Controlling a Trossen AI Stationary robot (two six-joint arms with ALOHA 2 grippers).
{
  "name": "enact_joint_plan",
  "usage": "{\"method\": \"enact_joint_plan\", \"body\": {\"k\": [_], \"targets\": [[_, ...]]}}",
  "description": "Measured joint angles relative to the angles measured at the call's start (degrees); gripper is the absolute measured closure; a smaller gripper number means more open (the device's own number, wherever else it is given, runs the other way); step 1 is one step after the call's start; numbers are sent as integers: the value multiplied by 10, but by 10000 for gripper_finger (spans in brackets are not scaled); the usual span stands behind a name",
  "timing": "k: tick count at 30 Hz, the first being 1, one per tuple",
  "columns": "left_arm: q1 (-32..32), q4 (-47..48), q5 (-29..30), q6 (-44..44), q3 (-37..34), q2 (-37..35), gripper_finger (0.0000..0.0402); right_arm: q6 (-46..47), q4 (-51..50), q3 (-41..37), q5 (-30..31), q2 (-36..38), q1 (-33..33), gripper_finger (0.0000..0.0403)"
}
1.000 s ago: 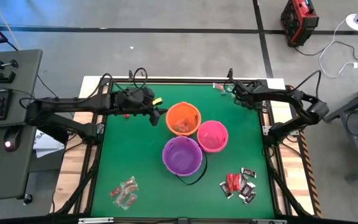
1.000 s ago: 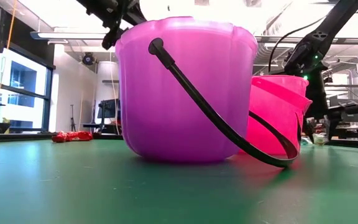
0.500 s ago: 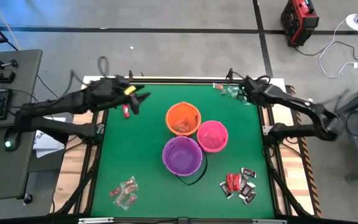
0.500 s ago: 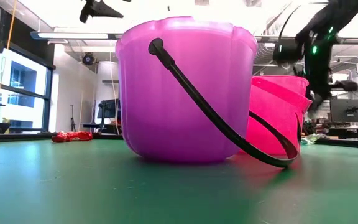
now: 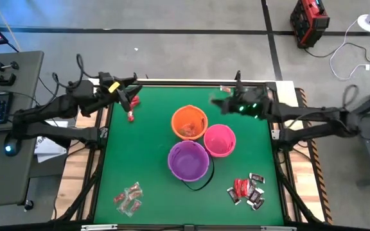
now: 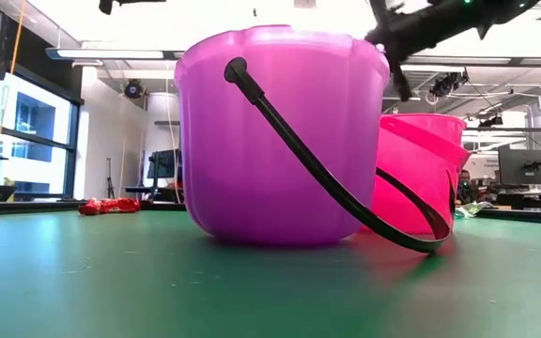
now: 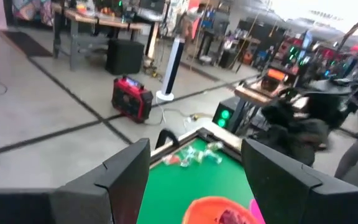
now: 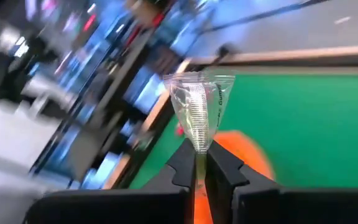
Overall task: Sort candy by brand, put in halloween buckets
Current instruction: Put the green gummy into the orange bucket, then put the orange gummy into the orange bucket
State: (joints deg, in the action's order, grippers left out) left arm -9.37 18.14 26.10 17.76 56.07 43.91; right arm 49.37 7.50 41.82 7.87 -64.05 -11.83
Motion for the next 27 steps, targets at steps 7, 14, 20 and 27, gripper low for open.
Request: {"method": "enact_joint_plan", "body": {"k": [7,14,20,27], "targets": [[0,13,-17,12,0,26,161,-42,17,52,0,-128,75,379],[0,31,-53,16,0,38,161,-164,-185,214,10,-227,74,262],[1,102,-178,56,0,26,161,-260,-379,330,-7,-258,72,155],[116,343,-340,244,0,49,161,-312,-503,392,19,-234,51,127]]}}
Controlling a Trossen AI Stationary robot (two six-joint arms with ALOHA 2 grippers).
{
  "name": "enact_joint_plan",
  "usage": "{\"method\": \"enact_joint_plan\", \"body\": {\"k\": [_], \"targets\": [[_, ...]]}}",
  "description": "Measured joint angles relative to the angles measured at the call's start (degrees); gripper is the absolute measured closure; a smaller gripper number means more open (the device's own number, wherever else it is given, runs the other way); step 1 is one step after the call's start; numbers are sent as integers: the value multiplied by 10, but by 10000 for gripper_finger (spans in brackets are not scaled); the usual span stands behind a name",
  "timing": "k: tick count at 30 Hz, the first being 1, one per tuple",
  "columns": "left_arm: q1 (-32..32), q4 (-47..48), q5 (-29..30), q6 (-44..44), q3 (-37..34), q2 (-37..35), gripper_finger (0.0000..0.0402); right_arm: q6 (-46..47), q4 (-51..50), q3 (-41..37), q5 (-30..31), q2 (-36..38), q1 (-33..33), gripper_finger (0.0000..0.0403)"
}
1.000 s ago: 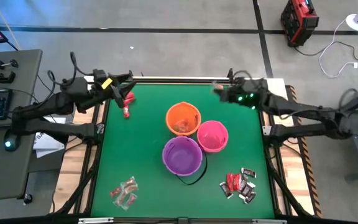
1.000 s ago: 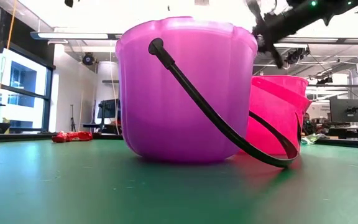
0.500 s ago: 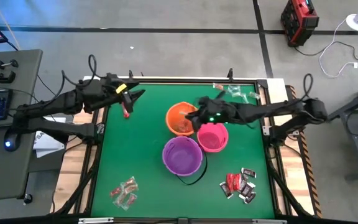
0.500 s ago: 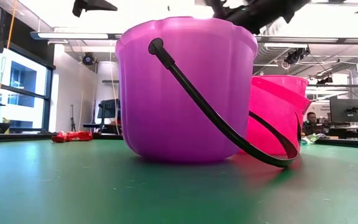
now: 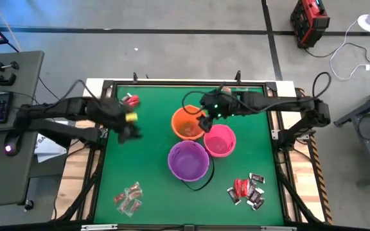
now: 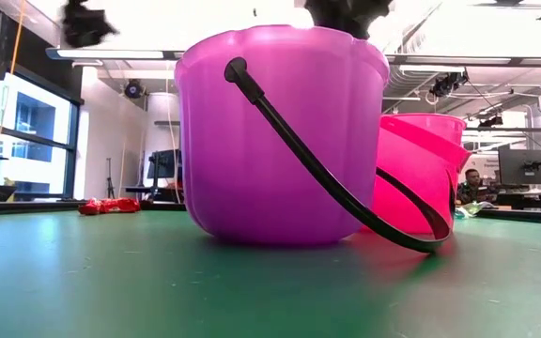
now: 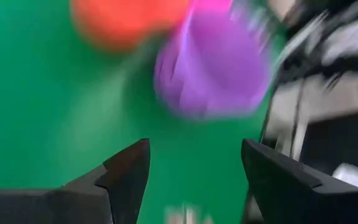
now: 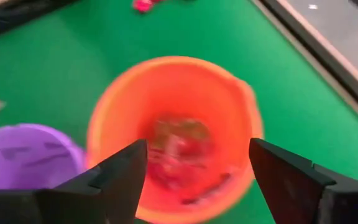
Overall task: Sort candy by brand, put in halloween buckets
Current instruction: Put the orange gummy into the orange bucket
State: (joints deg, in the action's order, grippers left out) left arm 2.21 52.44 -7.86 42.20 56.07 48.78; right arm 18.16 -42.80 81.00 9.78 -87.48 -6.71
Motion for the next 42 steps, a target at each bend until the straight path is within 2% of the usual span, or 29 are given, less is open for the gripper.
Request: {"method": "enact_joint_plan", "body": {"k": [3,5,10,15,23,26,35,38,42], "targets": [[93,75,29,103,0,24,161,-3,-40,1,10,17,-9,127],[154,71,51,164,-9,42,161,-3,-60,1,13,23,-13,126],[283,-73,55,277,-83,97,161,-23,-78,1,21,24,-19,126],[357,-198,39,339,-156,168,161,-50,-78,-6,21,24,-23,126],[373,-239,44,371,-180,273,161,-71,-78,-6,21,25,-38,126],[373,-260,18,372,-180,308,161,-78,-78,-6,21,24,-44,126],[373,-235,5,377,-157,375,167,-81,-76,-6,21,24,-53,126],[374,-211,13,367,-147,377,201,-81,-76,-6,21,24,-53,126],[374,-197,25,345,-139,377,303,-81,-76,-6,21,24,-53,126]]}}
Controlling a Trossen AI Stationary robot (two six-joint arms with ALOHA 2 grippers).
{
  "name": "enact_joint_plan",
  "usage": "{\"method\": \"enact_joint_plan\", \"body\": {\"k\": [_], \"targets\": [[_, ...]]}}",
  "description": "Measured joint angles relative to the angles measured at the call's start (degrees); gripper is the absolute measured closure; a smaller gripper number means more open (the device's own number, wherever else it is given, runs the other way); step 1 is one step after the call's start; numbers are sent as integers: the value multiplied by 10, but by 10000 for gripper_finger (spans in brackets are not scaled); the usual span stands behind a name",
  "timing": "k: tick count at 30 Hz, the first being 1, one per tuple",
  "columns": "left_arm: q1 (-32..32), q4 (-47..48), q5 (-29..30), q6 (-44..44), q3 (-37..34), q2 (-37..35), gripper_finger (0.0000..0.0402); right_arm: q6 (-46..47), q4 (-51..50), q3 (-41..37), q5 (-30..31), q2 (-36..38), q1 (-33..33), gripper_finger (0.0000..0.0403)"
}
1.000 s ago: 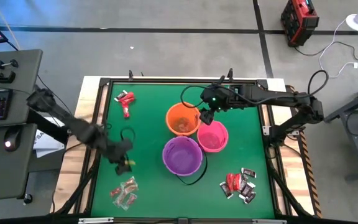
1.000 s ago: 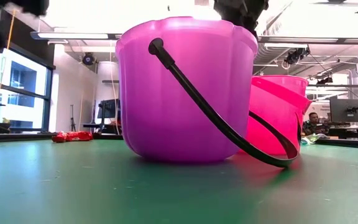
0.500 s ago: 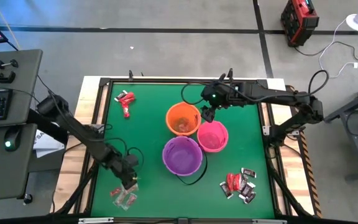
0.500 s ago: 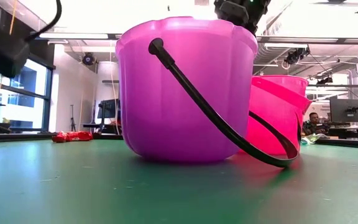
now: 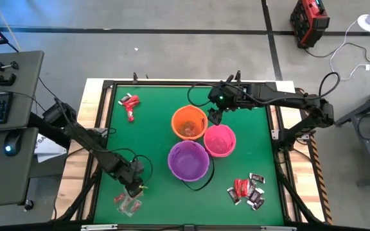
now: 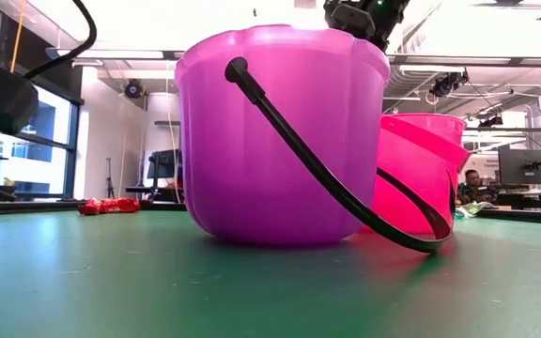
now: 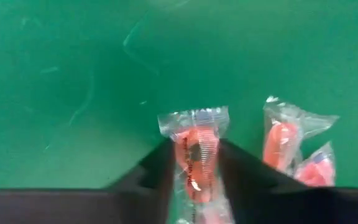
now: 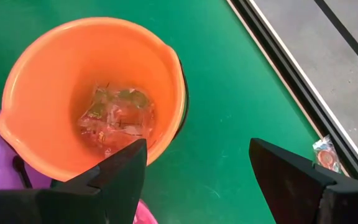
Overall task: Sort candy by brand, put in halloween buckets
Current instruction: Put the orange gummy into the orange bucket
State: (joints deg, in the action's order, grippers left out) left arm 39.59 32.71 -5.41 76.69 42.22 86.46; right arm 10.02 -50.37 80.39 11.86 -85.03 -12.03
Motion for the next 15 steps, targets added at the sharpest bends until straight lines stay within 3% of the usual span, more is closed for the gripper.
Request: {"method": "enact_joint_plan", "body": {"k": [3,9,15], "targets": [[0,1,5,-5,0,-8,382,2,0,0,0,0,0,126],[-23,46,9,-56,0,-95,392,0,8,0,0,2,0,126],[-127,41,47,-157,0,-249,399,20,45,0,-6,38,4,126]]}}
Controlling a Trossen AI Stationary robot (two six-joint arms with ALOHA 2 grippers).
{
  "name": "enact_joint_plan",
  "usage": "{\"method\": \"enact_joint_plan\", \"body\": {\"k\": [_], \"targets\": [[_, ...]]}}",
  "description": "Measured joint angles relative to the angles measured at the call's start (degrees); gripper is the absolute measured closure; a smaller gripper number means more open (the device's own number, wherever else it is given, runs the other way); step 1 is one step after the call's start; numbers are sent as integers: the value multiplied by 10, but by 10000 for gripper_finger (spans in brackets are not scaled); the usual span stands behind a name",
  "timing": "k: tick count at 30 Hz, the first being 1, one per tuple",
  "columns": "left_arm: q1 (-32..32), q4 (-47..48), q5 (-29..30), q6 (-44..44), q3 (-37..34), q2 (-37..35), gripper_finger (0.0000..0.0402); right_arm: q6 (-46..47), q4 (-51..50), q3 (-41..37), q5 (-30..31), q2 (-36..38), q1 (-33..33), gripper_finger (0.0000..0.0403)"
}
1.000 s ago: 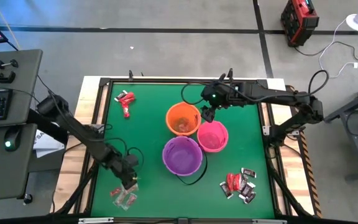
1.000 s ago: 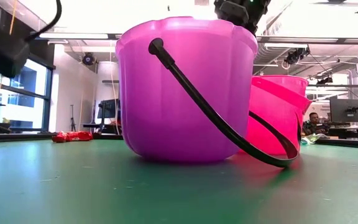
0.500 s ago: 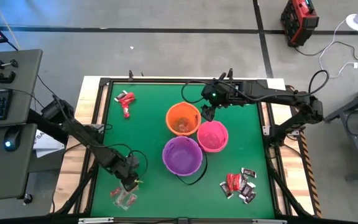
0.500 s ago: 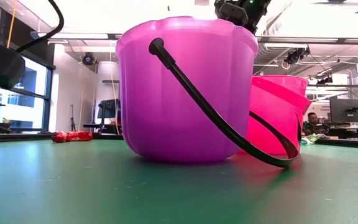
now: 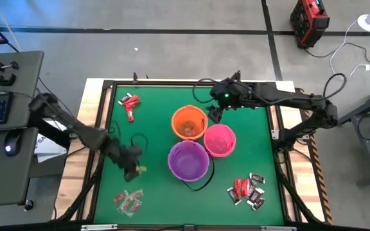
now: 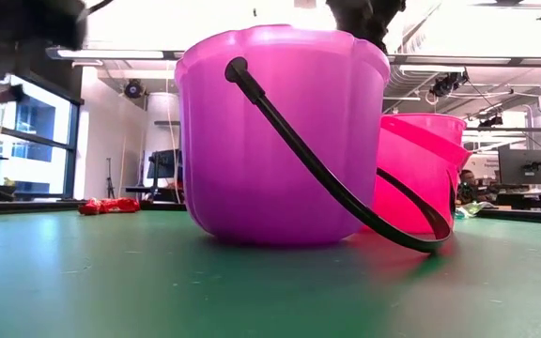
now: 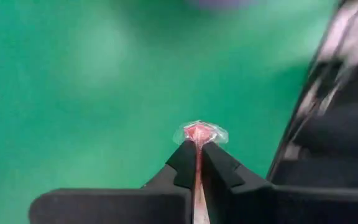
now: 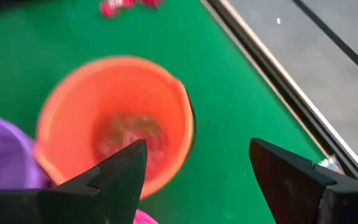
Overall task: Sort candy by brand, put in halloween buckets
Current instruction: Put the orange gummy into the orange bucket
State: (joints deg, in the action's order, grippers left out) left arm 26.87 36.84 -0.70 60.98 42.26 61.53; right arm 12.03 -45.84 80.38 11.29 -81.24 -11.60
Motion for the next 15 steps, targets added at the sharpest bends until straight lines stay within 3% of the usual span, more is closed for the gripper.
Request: {"method": "enact_joint_plan", "body": {"k": [3,5,10,15], "targets": [[-81,-44,64,-92,0,-44,400,14,18,0,0,24,0,126],[-146,-99,76,-170,0,-46,401,36,32,0,15,35,0,126],[-282,-282,13,-311,0,17,401,72,51,0,67,39,3,126],[-337,-409,-1,-402,38,115,400,73,50,0,68,37,4,126]]}}
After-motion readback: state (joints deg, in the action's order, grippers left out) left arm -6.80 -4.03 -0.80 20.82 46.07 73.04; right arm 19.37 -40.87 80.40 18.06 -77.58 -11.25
